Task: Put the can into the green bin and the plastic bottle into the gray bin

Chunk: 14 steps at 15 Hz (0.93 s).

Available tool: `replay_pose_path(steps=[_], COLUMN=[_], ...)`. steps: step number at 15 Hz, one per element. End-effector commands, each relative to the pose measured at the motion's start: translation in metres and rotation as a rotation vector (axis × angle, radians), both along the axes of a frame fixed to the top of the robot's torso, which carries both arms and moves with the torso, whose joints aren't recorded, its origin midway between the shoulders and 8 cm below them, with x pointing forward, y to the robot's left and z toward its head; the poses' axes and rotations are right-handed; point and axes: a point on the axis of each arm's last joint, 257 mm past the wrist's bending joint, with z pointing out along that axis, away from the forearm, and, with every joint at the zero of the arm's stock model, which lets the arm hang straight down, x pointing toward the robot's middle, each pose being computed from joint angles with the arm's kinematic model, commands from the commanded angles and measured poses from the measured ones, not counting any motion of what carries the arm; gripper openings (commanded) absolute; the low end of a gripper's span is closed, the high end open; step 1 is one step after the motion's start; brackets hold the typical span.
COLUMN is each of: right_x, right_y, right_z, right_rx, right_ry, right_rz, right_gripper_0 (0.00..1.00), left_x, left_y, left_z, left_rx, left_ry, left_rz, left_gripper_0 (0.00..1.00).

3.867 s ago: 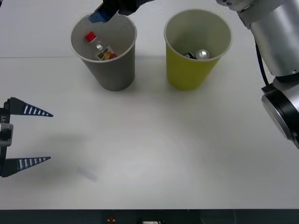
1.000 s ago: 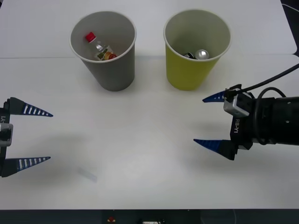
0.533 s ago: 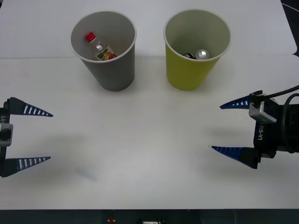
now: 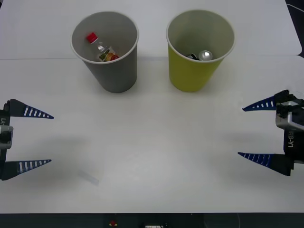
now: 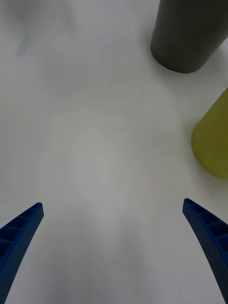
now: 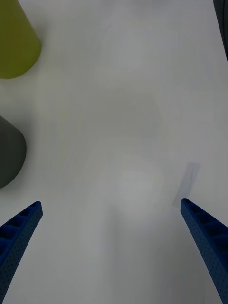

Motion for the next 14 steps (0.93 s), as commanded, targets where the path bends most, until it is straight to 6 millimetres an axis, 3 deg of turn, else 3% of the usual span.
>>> replay_pose_path(steps=[1, 14], right_x=[-0.005, -0.002], right_y=[-0.02, -0.039], right_z=[-0.01, -0.024], right_rx=[-0.041, -0.023], right_ry=[0.015, 0.051], right_rz=[-0.034, -0.073], right_gripper_0=[1.0, 1.0], left_x=[0.0, 0.0], left_y=[0.0, 0.0], left_z=[0.0, 0.0], left_rx=[0.0, 0.0], left_ry=[0.0, 0.0], left_rz=[0.0, 0.0], left_gripper_0=[1.0, 1.0])
